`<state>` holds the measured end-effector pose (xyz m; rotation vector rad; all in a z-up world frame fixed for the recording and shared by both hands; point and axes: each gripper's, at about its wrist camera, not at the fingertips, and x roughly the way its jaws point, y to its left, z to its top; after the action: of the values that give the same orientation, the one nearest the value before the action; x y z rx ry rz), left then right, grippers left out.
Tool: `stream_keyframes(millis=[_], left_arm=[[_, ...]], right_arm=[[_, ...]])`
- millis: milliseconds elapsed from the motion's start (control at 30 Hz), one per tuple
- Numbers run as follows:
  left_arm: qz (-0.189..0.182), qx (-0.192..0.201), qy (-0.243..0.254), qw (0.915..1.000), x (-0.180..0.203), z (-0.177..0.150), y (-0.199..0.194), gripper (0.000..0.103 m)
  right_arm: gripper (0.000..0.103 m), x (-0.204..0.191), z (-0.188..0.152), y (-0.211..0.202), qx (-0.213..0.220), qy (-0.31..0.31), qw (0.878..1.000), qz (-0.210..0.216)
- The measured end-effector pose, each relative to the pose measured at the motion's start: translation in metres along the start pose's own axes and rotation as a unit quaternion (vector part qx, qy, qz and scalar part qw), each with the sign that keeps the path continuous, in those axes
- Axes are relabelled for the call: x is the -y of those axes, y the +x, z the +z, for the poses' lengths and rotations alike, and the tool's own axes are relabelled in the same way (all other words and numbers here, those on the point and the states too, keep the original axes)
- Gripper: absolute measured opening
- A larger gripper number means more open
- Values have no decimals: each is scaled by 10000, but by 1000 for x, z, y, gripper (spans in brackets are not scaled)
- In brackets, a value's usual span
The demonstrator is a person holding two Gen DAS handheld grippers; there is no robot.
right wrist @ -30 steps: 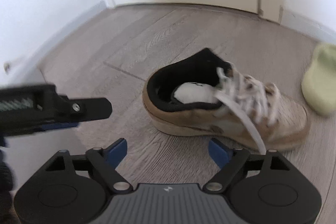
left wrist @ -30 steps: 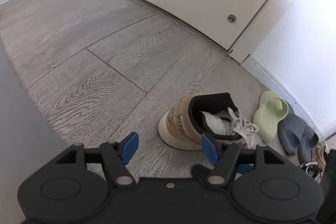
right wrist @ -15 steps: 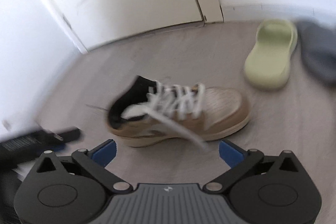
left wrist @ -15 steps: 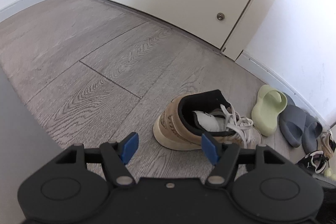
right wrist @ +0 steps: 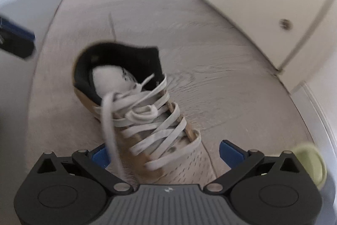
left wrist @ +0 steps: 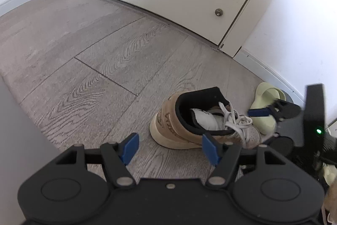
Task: Organize scattered shoes
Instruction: 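Set the tan sneaker down by the door while the right gripper straightens it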
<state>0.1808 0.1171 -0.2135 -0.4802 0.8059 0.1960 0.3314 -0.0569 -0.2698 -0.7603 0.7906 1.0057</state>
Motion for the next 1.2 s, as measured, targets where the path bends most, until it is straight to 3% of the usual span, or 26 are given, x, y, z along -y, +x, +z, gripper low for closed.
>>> stream_keyframes(millis=[100,167,300,433,567,767,800,933,1067,1200], left_arm=[[-31,-45,-47,10000,-1,1,2,67],[-41,-70,-79,9999,-2,1,3,67],[-58,-74,-109,9999,-3,1,2,67],[-89,-55,-120,9999,-4,0,0,67],[-84,-26,-131,9999,-4,0,-2,67],[-97,3,-172,9998,-5,0,-4,67],[-102,4,-184,9998,-6,0,-4,67],[-143,-5,-220,9997,-7,1,-4,67],[-167,-22,-230,9996,-7,2,-3,67],[-192,-40,-287,9994,-10,3,-3,67]], right_arm=[[102,-7,8,16,-275,-461,9983,210],[97,-11,11,24,-373,-490,9980,100],[98,-14,11,23,-256,353,9987,-255],[96,-26,14,17,-297,1293,9896,-562],[94,-37,18,11,-350,2228,9704,-865],[95,-55,24,2,-423,3584,9235,-1302],[93,-58,23,1,-375,3645,9207,-1345],[94,-54,32,7,-43,3361,9282,-1594],[95,-50,45,25,-97,2560,9531,-1613],[91,-45,49,38,-179,2568,9520,-1659]])
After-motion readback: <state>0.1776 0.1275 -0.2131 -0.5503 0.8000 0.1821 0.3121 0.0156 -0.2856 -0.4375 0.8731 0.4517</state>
